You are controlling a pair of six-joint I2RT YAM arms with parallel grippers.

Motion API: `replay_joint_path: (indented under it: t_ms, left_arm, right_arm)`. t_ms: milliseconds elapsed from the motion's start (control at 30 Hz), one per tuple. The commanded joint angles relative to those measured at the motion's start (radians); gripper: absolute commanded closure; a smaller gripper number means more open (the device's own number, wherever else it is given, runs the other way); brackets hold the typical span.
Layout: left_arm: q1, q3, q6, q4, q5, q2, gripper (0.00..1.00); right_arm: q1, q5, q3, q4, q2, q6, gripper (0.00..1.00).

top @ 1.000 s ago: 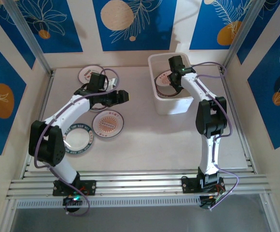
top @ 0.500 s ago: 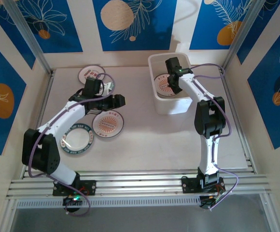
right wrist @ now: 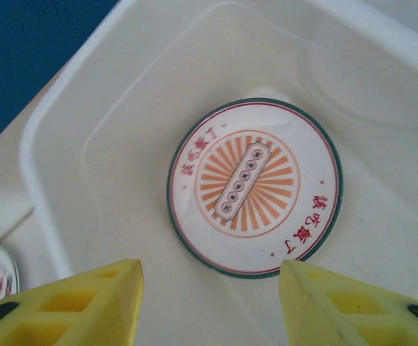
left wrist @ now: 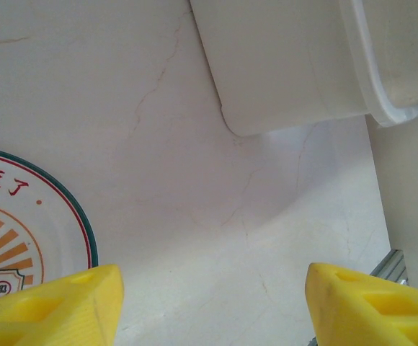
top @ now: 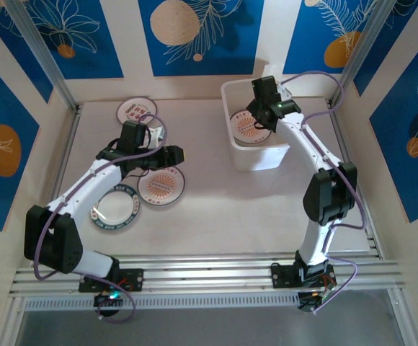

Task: Place the plates into the plastic bin on the countertop

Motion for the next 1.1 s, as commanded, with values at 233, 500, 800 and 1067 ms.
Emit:
replay_joint_path:
  t_ms: [233, 500, 800, 1067]
  left_arm:
    - [0.012, -0.036, 0.039, -0.008, -0.014, -0.068, 0.32]
    - [0.014, -0.066, 0.041, -0.028, -0.044, -0.121, 0.32]
    - [0.013, -0.104, 0.035, -0.040, -0.085, -0.187, 0.32]
    - [0.014, -0.146, 0.015, -0.027, -0.100, -0.242, 0.32]
  right_arm:
    - [0.001, -0.281, 0.142, -0.211, 0.133, -0.339, 0.48]
    - [0.051, -0.267, 0.135, -0.250, 0.140, -0.432, 0.48]
    - [0.083, -0.357, 0.029, -0.238, 0.091, -0.473, 0.49]
    - [0.112, -0.431, -0.134, -0.156, -0.025, -0.471, 0.50]
